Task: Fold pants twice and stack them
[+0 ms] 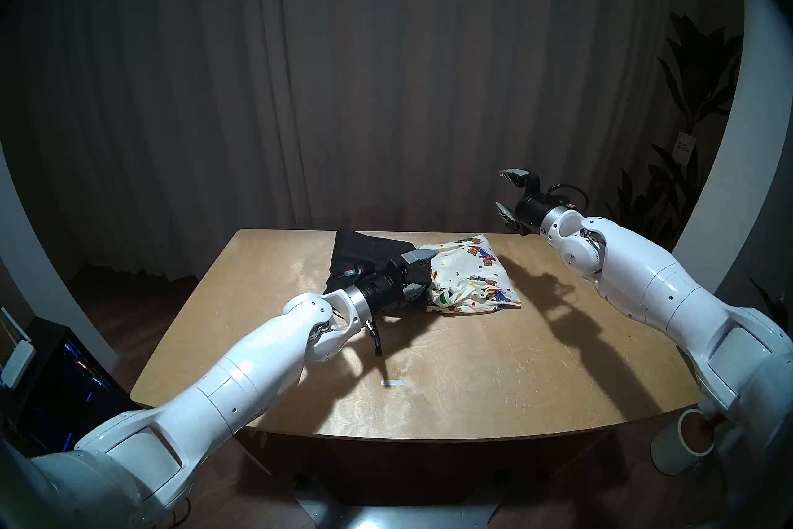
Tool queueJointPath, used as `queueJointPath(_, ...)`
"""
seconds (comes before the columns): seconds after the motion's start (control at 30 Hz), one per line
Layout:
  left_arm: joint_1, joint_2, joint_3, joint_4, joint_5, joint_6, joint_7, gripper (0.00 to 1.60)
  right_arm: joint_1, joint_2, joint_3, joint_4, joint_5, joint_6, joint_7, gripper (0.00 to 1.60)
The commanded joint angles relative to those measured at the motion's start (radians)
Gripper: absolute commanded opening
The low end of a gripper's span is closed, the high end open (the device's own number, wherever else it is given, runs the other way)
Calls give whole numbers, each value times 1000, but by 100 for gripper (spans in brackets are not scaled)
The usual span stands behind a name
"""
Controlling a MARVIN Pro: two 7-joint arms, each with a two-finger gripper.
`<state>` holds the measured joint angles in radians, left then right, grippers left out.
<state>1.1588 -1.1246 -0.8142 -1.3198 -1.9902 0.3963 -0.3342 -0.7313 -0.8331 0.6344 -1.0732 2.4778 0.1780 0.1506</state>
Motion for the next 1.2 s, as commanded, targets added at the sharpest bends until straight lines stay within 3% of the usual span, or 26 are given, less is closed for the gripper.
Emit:
queueJointPath(0.0,91,-8,-33,-63,-33,-58,-94,160,-17,44,15,-58,23,-11,-17,160)
queueJointPath(0.2,77,-50,-17,-14,9,-169,-24,160,-21,40,16,-80,22,-19,-20,160)
queueJointPath(0.4,59,-92,-13,6,21,-224,2,160,-14,34,17,-83,22,-26,-24,160)
queueJointPath(0.57,60,-113,-11,2,9,-215,4,160,-4,29,16,-67,25,-25,-30,160)
queueJointPath(0.83,114,-113,-29,-65,-81,-191,42,160,25,15,12,-25,20,-2,-35,160)
queueJointPath(1.0,134,-96,-31,-133,-101,-227,138,160,37,2,13,-2,23,20,-33,160)
queueJointPath(1.17,147,-98,-28,-179,-80,-340,261,160,43,-4,14,12,28,46,-29,160)
